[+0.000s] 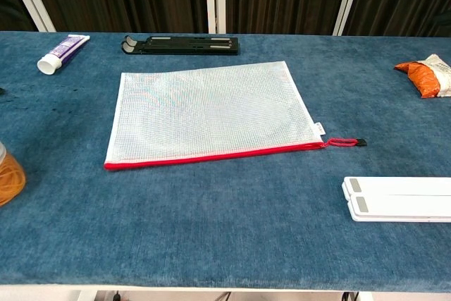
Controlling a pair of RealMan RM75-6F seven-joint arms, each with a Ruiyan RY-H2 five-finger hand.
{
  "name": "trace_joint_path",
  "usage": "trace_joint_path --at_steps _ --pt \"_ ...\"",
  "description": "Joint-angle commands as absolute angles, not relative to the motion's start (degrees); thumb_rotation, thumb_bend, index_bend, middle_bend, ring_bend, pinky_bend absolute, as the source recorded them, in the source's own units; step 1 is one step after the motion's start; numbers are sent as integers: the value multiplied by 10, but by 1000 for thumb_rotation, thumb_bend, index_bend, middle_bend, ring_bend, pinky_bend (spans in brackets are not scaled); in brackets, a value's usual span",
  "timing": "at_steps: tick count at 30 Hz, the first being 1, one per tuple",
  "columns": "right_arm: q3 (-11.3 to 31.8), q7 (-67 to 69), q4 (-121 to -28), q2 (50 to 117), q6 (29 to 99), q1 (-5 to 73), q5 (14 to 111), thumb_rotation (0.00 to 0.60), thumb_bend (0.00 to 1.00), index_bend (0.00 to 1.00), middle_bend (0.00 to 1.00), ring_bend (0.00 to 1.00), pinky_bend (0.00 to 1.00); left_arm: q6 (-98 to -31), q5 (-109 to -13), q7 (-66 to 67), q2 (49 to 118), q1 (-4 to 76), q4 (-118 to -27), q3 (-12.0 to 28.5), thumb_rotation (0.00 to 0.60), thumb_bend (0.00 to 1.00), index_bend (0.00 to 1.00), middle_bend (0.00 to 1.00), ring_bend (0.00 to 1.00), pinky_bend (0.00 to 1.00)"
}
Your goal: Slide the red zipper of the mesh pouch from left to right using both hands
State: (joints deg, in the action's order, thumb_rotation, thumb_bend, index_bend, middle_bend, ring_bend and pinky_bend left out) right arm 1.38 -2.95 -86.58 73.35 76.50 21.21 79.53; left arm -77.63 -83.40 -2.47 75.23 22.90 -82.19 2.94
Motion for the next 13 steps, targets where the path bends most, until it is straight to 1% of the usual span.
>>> trace_joint_path --at_steps 1,3,7,13 --pt "21 -23 -914 665 835 146 763 600 262 0 183 0 116 -848 -807 27 695 164 -867 25 600 111 199 118 78 136" --pt "17 -10 -929 643 858 119 758 600 284 0 190 0 124 -870 -802 32 680 138 -876 18 600 111 203 118 78 136" --pt "2 22 -938 614 893 70 764 600 290 0 190 0 127 -908 -805 34 661 91 -896 -3 600 111 204 118 78 136" --pt "-16 58 -925 610 917 30 792 600 291 0 182 0 127 -952 -834 36 661 37 -921 -34 600 111 213 123 78 136"
